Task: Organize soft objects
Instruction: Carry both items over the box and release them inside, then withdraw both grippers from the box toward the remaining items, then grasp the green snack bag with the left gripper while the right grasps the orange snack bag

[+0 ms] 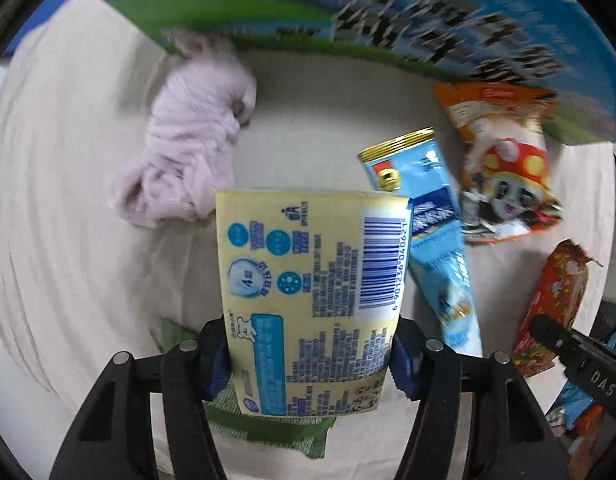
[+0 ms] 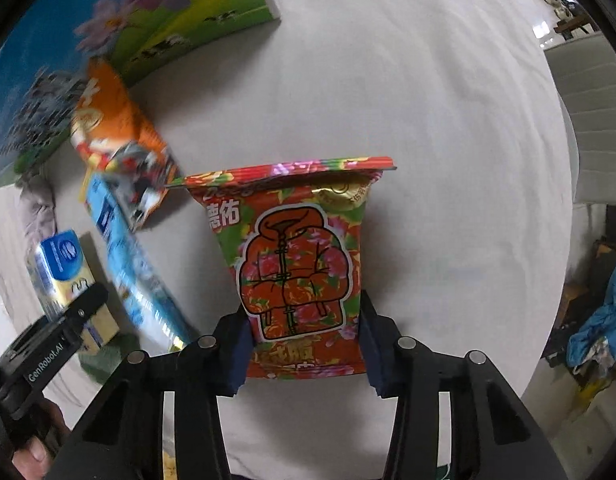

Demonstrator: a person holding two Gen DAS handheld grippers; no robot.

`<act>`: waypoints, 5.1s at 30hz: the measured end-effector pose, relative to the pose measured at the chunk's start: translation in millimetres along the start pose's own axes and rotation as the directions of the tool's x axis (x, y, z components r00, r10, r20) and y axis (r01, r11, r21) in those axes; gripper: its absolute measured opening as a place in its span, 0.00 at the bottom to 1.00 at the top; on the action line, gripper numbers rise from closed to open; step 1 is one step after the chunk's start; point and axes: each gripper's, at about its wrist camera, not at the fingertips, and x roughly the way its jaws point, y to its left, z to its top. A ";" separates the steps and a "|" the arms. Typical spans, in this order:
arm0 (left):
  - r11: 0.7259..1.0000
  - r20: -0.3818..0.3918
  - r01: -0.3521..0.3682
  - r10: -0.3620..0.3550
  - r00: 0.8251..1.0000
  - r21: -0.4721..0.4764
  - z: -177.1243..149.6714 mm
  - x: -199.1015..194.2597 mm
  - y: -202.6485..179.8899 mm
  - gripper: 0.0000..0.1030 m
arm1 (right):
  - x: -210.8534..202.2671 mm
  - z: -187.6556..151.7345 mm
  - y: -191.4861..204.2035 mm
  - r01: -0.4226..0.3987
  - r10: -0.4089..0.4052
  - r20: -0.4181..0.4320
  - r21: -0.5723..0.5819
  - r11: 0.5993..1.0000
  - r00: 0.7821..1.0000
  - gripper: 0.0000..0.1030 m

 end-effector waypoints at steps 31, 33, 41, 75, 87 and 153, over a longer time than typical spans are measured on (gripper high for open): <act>0.966 0.354 0.121 -0.198 0.914 0.227 106.2 -228.2 -10.7 0.58 | -231.2 63.9 65.0 -0.080 0.142 0.370 -0.177 0.981 0.918 0.46; 0.966 0.326 0.136 -0.204 0.923 0.219 128.7 -224.6 -12.7 0.58 | -232.1 87.6 79.1 -0.068 0.127 0.362 -0.170 0.983 0.924 0.46; 0.958 0.150 0.219 -0.248 0.957 0.187 209.1 -174.5 -19.4 0.58 | -178.3 207.4 135.4 -0.039 0.086 0.274 -0.172 0.984 0.958 0.46; 0.973 0.091 0.136 -0.155 0.984 0.188 230.0 -127.1 -33.0 1.00 | -118.9 257.3 143.2 0.088 -0.045 0.197 -0.215 0.973 0.979 1.00; 0.975 0.256 -0.001 -0.057 0.965 0.221 156.5 -164.3 11.3 1.00 | -155.9 163.0 149.0 0.109 -0.049 0.292 -0.193 0.975 0.955 1.00; 0.999 -0.037 -0.031 0.032 0.999 0.032 -74.1 -8.6 23.4 0.55 | -56.9 48.0 85.7 -0.025 0.069 0.217 -0.201 0.979 0.974 0.98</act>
